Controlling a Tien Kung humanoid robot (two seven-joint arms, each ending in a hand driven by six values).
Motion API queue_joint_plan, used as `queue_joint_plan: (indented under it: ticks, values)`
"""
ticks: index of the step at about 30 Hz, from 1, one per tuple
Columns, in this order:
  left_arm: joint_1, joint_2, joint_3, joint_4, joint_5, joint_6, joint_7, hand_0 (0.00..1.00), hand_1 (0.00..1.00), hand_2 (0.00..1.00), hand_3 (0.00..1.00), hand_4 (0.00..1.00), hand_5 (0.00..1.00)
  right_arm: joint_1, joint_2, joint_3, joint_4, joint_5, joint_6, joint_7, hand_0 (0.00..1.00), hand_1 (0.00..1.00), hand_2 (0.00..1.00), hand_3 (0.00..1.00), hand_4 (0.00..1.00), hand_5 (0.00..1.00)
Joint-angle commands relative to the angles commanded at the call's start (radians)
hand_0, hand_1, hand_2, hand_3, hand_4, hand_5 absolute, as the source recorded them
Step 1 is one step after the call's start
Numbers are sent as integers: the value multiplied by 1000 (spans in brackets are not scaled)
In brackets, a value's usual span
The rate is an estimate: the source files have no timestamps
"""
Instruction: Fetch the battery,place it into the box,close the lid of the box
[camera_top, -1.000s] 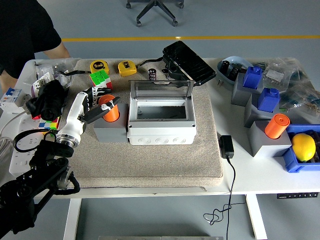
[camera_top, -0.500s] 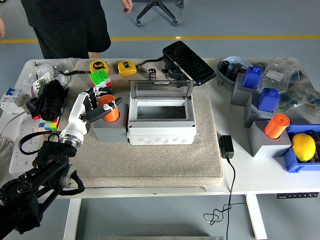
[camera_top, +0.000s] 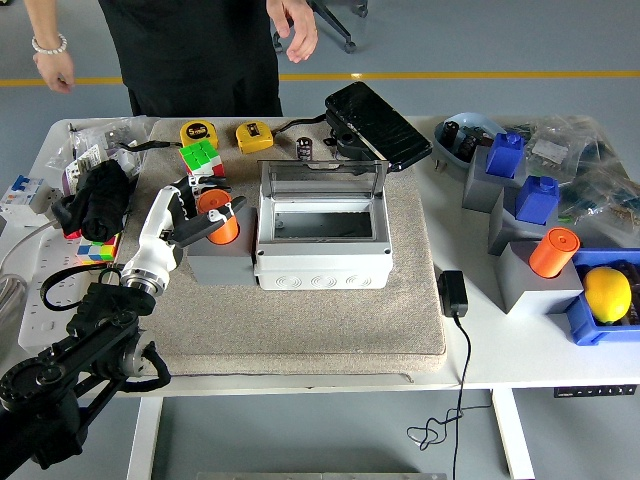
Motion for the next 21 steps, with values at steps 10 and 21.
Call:
queue_joint_plan:
  ticks: [10,21]
  values:
    - [-11,-5,12,1,-9,6,-9,505,468,477,515,998,2,2,1,1,1,0,0,0,621,664,672,575,941,455]
    - [-20,-16,19,8,-30,23,-27,446,409,411,467,956,2,2,1,-1,1,1,-1,1,620,664,672,575,941,455]
